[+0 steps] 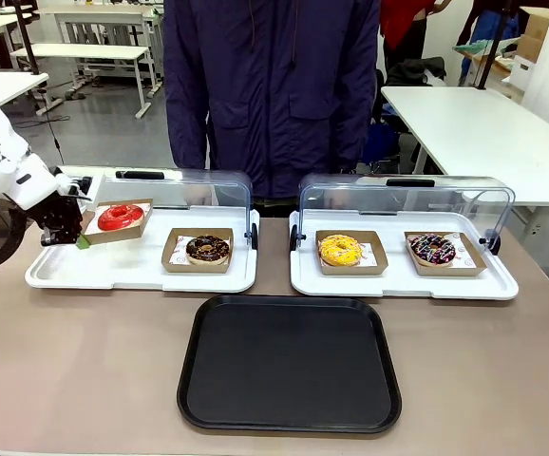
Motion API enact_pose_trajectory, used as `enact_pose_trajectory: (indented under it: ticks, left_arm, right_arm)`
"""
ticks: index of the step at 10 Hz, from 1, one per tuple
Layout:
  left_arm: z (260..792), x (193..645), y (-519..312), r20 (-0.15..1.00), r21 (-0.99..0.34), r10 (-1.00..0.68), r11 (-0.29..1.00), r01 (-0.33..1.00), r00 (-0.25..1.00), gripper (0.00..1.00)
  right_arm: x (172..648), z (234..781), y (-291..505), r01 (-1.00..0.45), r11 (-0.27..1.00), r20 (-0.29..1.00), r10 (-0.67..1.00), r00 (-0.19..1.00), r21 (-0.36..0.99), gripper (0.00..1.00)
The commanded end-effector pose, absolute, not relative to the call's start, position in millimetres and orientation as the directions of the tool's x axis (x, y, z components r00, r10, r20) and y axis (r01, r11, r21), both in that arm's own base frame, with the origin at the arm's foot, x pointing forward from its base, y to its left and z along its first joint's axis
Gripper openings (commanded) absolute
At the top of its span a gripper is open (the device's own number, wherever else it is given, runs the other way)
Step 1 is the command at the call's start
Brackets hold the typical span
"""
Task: Move the first donut from the left to the tray.
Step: Pick up the Paper togo box containing the Donut indicated by the person and place it on the Handle tray.
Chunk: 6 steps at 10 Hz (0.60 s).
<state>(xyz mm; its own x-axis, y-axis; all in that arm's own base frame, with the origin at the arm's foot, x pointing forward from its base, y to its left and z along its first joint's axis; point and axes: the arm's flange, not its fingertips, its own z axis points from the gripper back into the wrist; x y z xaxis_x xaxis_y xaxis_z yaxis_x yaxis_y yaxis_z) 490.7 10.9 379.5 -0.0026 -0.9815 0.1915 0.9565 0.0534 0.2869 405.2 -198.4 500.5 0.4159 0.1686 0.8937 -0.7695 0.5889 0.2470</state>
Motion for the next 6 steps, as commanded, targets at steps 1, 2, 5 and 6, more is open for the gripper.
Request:
enact_pose_trajectory:
  ticks: [1,2,5,6]
  left_arm:
    - [396,456,-3,0.193,0.327,-0.98,0.017,0.945,-0.049,0.02]
    - [403,442,-18,0.2,0.31,-0.977,-0.002,0.951,-0.067,0.02]
    - [403,390,-75,0.199,0.284,-0.977,-0.017,0.959,-0.076,0.02]
    - [399,374,-93,0.197,0.284,-0.975,-0.046,0.958,-0.105,0.02]
  right_arm:
    - [404,501,-196,-0.774,0.587,0.904,0.16,0.398,0.237,1.0]
    - [404,501,-196,-0.774,0.587,0.904,0.16,0.398,0.237,1.0]
    - [404,501,-196,-0.774,0.587,0.904,0.16,0.398,0.237,1.0]
    - [404,501,-196,-0.774,0.587,0.904,0.16,0.398,0.237,1.0]
